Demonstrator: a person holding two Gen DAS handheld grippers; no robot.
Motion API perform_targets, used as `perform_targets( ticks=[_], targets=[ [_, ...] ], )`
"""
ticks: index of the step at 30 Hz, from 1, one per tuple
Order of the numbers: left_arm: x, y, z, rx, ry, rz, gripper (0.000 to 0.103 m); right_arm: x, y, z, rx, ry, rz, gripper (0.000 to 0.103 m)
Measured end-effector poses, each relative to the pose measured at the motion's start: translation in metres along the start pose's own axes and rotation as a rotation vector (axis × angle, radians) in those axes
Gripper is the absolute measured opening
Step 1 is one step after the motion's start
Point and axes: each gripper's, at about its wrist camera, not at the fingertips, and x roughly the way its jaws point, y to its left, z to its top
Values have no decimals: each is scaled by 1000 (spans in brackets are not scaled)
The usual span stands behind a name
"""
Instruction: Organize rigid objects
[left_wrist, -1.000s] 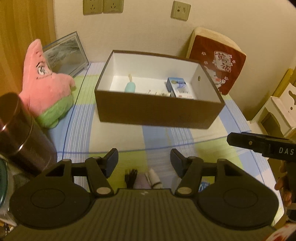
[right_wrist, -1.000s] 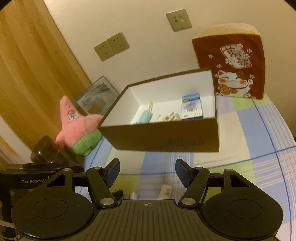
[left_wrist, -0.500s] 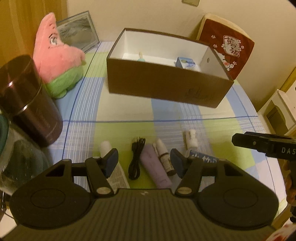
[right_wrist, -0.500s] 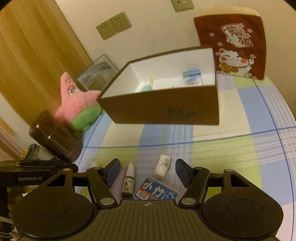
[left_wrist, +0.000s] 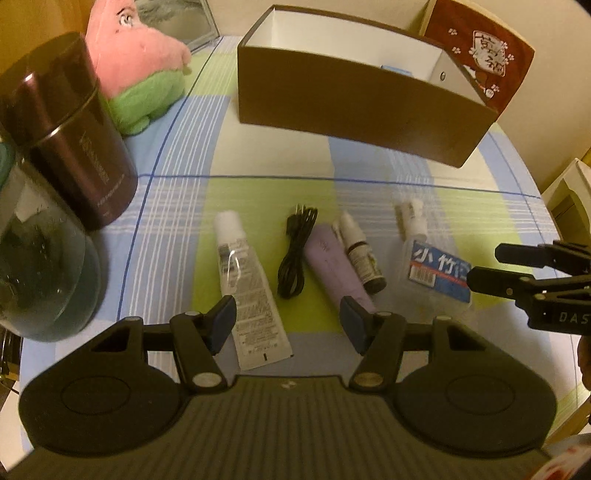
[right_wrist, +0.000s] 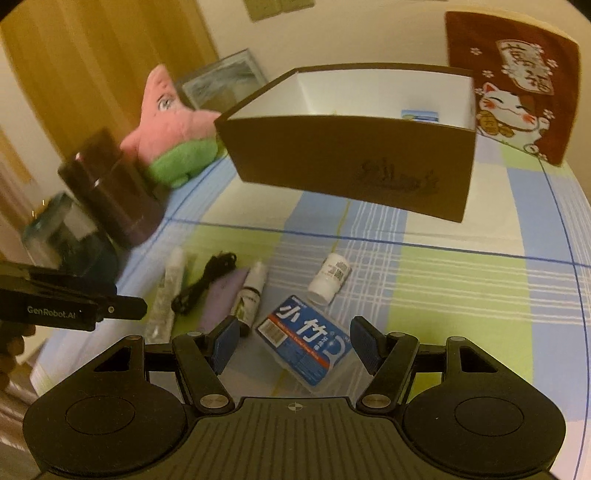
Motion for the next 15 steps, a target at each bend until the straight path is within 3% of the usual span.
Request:
perform_targets(
  ticks=[10,15],
  targets=[
    [26,9,-12,-10,34,48,60,42,0,0,-135,73,-65,67],
    [40,13,-15,-13,46,64,60,50,0,-4,-194,82,-53,67]
  ],
)
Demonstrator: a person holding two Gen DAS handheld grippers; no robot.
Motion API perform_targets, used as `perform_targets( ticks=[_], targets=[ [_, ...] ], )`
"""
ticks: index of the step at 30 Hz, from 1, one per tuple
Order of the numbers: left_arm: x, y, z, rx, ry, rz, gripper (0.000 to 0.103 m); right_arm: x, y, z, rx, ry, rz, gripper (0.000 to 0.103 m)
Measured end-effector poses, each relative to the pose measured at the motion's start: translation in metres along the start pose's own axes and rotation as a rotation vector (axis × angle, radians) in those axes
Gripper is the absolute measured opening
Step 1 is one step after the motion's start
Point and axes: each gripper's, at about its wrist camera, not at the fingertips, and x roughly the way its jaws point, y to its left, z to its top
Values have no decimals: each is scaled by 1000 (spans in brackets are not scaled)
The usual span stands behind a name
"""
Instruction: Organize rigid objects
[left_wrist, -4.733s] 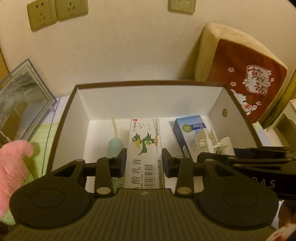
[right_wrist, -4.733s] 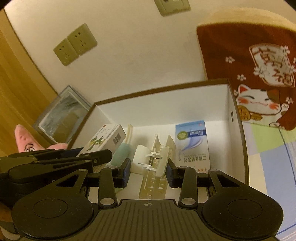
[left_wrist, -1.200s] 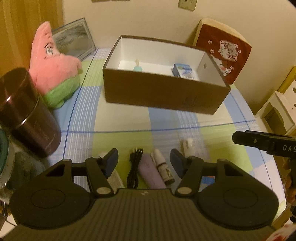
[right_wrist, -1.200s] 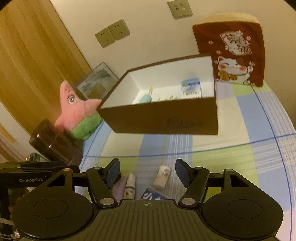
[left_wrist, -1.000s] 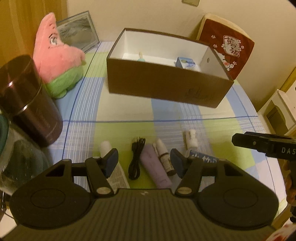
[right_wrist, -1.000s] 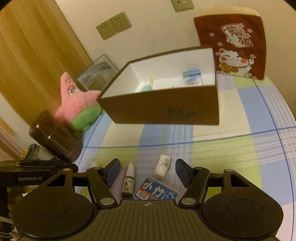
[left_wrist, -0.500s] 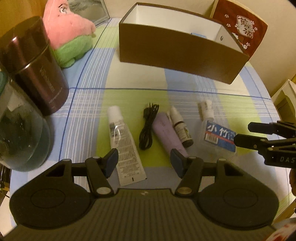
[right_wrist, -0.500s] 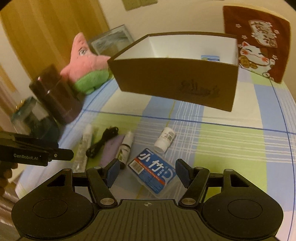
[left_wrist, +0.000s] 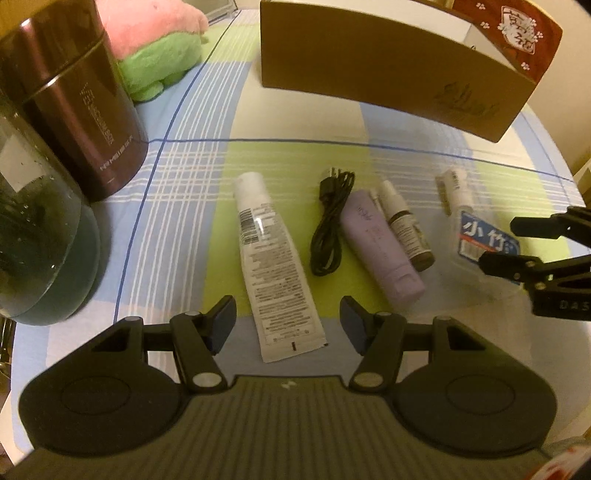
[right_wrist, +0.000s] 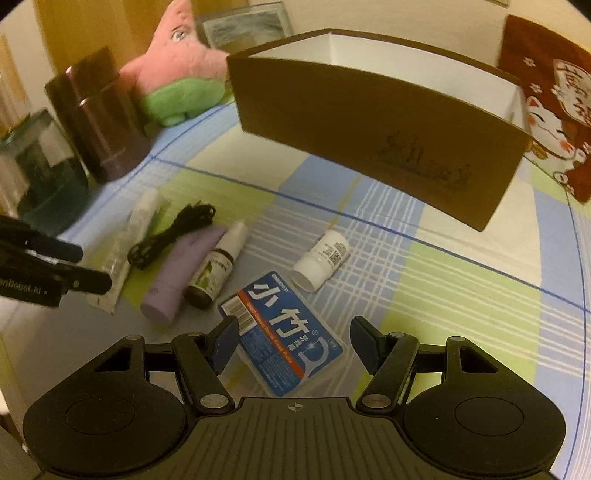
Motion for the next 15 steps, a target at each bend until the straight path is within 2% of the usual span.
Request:
perform_targets(
  ticks=[8,13,15],
  targets=[
    [17,3,4,4,0,21,59,5,8,2,-72,13,18,67],
    [24,5,4,18,-5,34,51,6,10,1,-81,12,16,67],
    [23,6,3,28,-15,25,43,6,10,0,-86,15,13,67]
  ],
)
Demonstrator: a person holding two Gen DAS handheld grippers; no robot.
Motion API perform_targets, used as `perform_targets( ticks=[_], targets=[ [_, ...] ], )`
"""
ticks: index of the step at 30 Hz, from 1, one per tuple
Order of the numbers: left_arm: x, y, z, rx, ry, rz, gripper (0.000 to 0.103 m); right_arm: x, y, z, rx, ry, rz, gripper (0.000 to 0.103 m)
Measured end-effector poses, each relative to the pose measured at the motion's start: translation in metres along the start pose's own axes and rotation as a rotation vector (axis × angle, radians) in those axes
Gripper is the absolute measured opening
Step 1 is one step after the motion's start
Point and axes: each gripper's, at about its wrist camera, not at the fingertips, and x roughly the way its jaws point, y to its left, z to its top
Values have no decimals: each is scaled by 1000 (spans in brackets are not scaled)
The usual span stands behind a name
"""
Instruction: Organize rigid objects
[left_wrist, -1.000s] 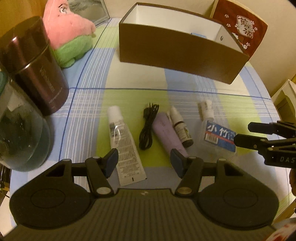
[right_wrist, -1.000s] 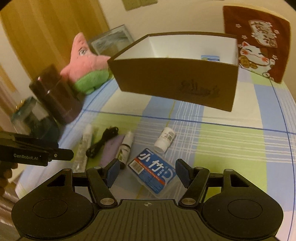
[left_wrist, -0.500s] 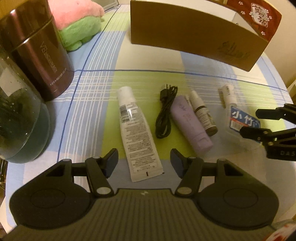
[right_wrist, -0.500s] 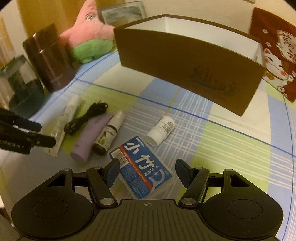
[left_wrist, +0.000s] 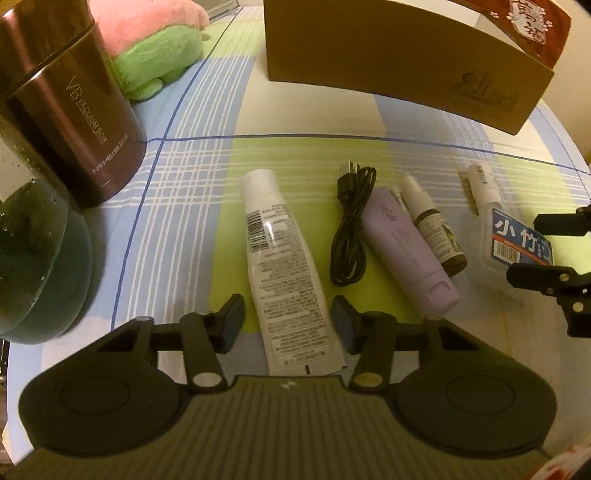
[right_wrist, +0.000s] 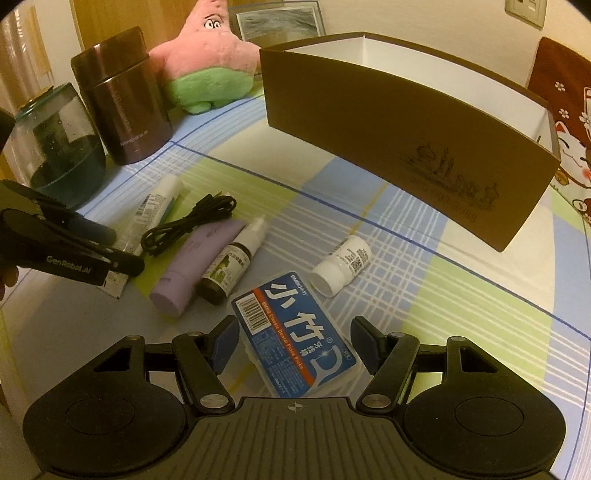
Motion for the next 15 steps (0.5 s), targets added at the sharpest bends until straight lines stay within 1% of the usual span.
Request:
perform_targets(
  ticks=[6,15],
  targets=[
    [-8,7,-9,4,6,-7,40,0,2,-3,7,34,1,67],
    [-26,17,-36,23,60,-14,40,-7,7,-10,40,57,26,67]
  ],
)
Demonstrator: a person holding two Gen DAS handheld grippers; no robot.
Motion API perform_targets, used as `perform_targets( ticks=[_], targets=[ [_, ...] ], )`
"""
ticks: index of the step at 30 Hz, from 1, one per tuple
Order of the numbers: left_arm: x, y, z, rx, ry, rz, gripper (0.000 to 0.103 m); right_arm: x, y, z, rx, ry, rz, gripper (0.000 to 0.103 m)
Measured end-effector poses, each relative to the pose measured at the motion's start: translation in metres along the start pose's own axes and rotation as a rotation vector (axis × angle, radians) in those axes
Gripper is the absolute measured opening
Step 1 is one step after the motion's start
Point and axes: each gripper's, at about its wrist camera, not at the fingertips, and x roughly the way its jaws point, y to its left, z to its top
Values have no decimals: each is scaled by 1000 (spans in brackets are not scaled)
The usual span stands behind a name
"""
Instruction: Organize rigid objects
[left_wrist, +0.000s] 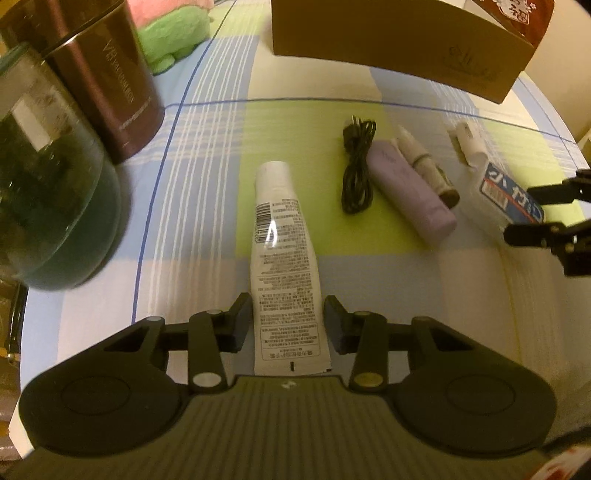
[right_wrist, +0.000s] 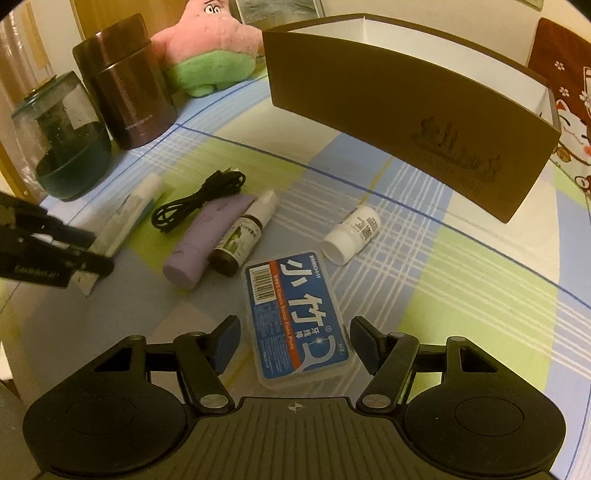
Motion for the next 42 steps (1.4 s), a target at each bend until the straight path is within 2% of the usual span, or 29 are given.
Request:
perform_targets(
  ticks=[9,20,30,33,42],
  targets=[
    [9,3,18,-36,-12,0,43,5,-4,6,43,8,12,67],
    [22,-6,37,-4,-26,18,37,16,-6,9,47,16,-6,67],
    [22,-11,39,5,-34,28,36,21,-5,12,63,25,-2,66],
    [22,-11,38,9,-34,26,36,20,-4,12,55,26,-2,59],
    [17,-13,35,8,-36,14,35,12,-5,10,68,16,-8,59]
  ],
)
